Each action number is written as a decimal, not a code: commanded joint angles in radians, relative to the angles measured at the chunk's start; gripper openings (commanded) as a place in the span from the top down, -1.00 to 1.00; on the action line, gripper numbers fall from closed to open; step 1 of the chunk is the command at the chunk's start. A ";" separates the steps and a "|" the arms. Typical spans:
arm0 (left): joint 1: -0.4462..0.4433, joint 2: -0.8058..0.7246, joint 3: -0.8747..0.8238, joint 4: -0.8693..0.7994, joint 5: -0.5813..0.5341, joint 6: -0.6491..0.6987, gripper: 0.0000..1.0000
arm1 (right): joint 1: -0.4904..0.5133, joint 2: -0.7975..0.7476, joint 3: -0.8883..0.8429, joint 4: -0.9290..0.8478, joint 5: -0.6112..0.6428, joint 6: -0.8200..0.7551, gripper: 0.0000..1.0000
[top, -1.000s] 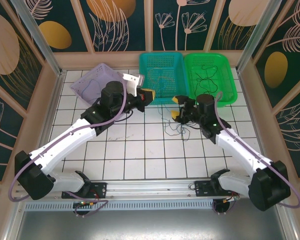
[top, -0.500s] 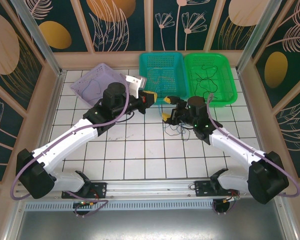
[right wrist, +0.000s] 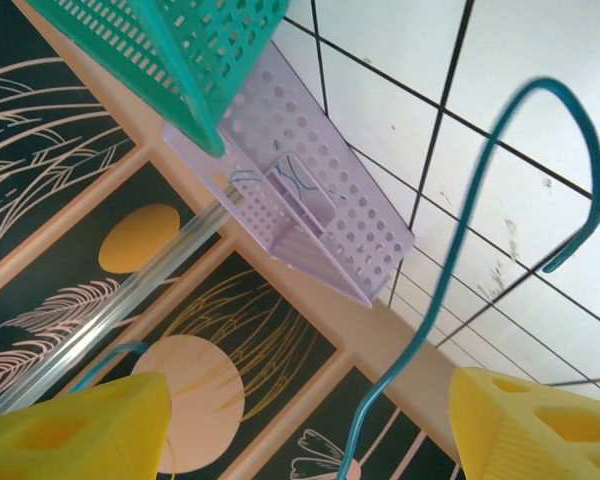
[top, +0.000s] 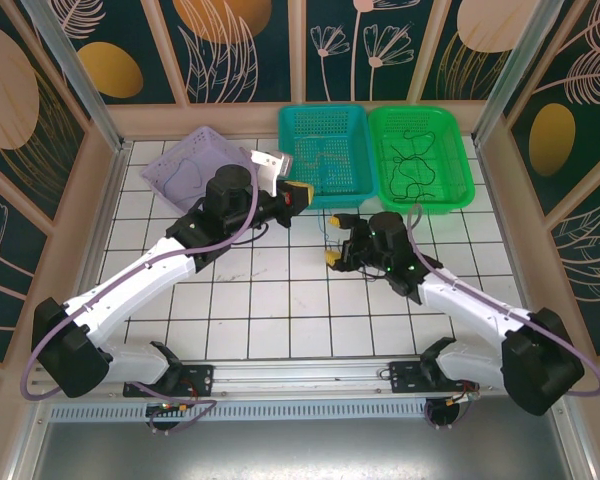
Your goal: Untangle the cables
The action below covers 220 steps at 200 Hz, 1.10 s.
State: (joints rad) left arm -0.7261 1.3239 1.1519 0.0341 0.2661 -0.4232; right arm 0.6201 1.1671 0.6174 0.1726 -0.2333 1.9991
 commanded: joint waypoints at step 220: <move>0.003 0.026 0.000 0.023 -0.002 0.018 1.00 | -0.009 -0.140 0.065 -0.030 0.071 0.282 -0.61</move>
State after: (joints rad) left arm -0.7261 1.3598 1.1538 0.0257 0.2249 -0.4187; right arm 0.6254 0.9653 0.6788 0.0502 -0.1902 1.9991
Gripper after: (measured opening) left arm 0.039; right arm 0.805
